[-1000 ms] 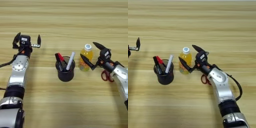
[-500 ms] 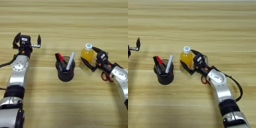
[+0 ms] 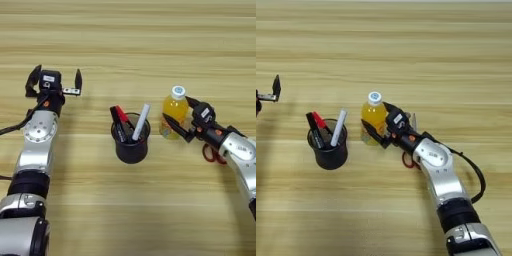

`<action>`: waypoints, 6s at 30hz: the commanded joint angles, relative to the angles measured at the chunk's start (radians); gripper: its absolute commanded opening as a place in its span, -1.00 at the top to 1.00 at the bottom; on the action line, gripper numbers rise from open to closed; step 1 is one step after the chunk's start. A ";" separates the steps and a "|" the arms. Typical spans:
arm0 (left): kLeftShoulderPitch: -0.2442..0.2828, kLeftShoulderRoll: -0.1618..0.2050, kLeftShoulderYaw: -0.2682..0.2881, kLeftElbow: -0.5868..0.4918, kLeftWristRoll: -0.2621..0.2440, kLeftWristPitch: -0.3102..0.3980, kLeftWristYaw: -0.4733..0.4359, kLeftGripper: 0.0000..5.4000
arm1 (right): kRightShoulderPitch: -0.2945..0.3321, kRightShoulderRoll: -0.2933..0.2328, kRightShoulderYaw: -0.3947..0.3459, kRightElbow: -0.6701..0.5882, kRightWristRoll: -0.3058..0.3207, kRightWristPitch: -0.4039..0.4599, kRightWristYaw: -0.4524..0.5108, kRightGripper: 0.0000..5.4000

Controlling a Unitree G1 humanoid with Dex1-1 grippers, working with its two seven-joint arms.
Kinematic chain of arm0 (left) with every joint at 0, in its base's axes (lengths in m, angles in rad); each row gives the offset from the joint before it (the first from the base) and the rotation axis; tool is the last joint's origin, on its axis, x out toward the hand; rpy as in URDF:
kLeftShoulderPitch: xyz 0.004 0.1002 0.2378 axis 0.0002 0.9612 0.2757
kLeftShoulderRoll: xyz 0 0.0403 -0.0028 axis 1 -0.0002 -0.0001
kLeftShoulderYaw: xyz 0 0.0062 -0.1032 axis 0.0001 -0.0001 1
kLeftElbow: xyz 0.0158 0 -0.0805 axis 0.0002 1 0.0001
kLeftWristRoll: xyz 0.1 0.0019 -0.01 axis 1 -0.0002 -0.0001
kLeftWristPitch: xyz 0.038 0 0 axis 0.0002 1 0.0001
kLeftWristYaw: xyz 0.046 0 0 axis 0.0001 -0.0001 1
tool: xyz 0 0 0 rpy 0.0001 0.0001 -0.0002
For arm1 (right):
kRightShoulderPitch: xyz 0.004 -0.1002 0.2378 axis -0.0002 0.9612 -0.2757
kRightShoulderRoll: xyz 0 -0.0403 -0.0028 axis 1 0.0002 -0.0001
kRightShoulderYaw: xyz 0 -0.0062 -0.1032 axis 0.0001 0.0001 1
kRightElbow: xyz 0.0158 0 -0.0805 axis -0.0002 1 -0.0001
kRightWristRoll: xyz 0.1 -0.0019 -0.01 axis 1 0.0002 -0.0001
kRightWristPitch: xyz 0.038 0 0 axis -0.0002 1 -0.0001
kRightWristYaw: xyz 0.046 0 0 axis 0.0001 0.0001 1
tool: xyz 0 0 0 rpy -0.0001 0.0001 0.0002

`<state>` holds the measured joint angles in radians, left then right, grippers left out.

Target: Move the objects on the table

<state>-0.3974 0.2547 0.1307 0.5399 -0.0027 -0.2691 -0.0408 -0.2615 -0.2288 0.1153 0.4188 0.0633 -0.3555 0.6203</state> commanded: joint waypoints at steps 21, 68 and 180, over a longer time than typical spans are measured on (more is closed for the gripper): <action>0.021 0.002 -0.012 -0.061 -0.007 -0.019 -0.031 -1.00 | 0.003 -0.024 -0.084 -0.260 0.150 0.054 0.006 -0.31; 0.189 0.170 -0.315 -0.870 -0.442 0.318 -0.912 -1.00 | -0.029 -0.212 0.066 -0.902 0.401 0.509 0.296 -0.31; 0.320 0.151 -0.126 -0.866 -0.512 0.302 -0.837 -0.26 | -0.221 0.012 -0.255 0.209 0.091 -0.067 -0.347 -1.00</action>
<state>-0.0851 0.4064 -0.0279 -0.3013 -0.4843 0.0231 -0.9000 -0.4499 -0.2204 -0.1281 0.5867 0.1696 -0.3851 0.2852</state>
